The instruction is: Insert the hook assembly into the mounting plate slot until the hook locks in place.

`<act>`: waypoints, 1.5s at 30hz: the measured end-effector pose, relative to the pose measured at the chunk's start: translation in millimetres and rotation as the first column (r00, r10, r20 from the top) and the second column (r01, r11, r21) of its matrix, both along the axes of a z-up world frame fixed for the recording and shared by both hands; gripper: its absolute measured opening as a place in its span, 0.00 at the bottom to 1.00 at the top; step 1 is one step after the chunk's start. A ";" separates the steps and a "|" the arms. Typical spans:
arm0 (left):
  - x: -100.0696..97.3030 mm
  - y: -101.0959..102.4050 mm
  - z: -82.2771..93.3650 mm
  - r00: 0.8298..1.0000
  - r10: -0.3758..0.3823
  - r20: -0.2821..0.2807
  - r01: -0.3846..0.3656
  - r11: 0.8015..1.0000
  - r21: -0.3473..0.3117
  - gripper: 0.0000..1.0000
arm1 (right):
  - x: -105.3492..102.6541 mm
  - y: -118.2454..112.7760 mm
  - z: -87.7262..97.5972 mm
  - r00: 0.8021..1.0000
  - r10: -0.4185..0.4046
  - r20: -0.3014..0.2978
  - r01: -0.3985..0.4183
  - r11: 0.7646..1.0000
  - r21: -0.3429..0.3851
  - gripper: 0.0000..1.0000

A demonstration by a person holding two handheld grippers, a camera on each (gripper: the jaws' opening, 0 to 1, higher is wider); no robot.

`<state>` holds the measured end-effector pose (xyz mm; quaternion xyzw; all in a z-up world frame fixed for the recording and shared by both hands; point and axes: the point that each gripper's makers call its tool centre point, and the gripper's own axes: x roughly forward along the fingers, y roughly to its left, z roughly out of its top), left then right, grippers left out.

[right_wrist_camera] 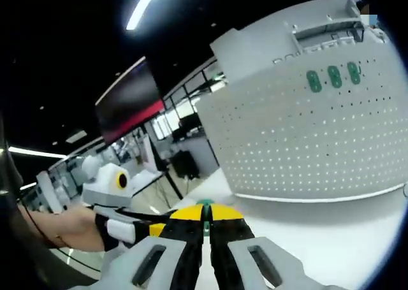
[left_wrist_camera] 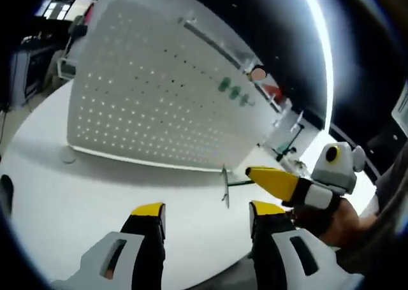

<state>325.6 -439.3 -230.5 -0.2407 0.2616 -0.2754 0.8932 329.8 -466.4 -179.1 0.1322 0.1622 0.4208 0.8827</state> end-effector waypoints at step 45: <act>-7.0 -12.0 30.2 0.986 -0.094 0.135 0.083 0.993 0.080 0.02 | -15.5 7.0 14.5 0.998 0.046 0.048 -0.047 0.999 0.010 0.01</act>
